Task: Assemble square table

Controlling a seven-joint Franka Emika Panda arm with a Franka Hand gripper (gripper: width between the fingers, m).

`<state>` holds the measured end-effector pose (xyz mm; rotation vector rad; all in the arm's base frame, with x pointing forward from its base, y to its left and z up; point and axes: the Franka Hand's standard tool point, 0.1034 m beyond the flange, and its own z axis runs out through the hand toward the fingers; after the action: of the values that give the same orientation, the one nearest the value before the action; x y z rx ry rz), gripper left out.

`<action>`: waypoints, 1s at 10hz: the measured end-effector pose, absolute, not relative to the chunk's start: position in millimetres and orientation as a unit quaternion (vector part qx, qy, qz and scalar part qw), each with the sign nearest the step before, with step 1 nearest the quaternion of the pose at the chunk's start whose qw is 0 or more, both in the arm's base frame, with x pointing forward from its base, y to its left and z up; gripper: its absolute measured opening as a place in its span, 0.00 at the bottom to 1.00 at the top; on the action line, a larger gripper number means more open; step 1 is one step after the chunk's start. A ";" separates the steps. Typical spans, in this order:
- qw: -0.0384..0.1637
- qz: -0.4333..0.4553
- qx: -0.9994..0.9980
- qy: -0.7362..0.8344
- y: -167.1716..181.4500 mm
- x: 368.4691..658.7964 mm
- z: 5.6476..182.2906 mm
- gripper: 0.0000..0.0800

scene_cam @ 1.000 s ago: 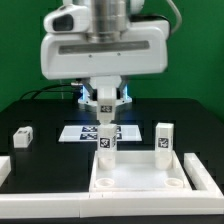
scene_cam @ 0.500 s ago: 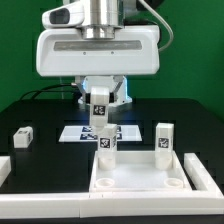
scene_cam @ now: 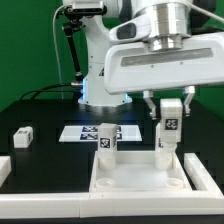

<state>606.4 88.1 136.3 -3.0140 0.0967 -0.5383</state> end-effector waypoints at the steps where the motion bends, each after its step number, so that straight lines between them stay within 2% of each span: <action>1: 0.038 -0.175 -0.983 0.033 86.6 605.8 135.2 0.36; 5: 0.041 -0.200 -0.978 0.031 91.4 610.1 132.3 0.36; 8: 0.047 -0.231 -0.971 0.028 104.1 626.7 118.0 0.36; 10: 0.043 -0.222 -0.974 0.021 103.4 626.6 100.7 0.36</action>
Offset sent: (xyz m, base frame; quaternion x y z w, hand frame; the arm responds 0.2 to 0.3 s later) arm 0.0000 0.0000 0.0000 0.0000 0.0000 0.0000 1.0000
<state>626.6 103.4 100.7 -2.9791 0.0643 -0.6797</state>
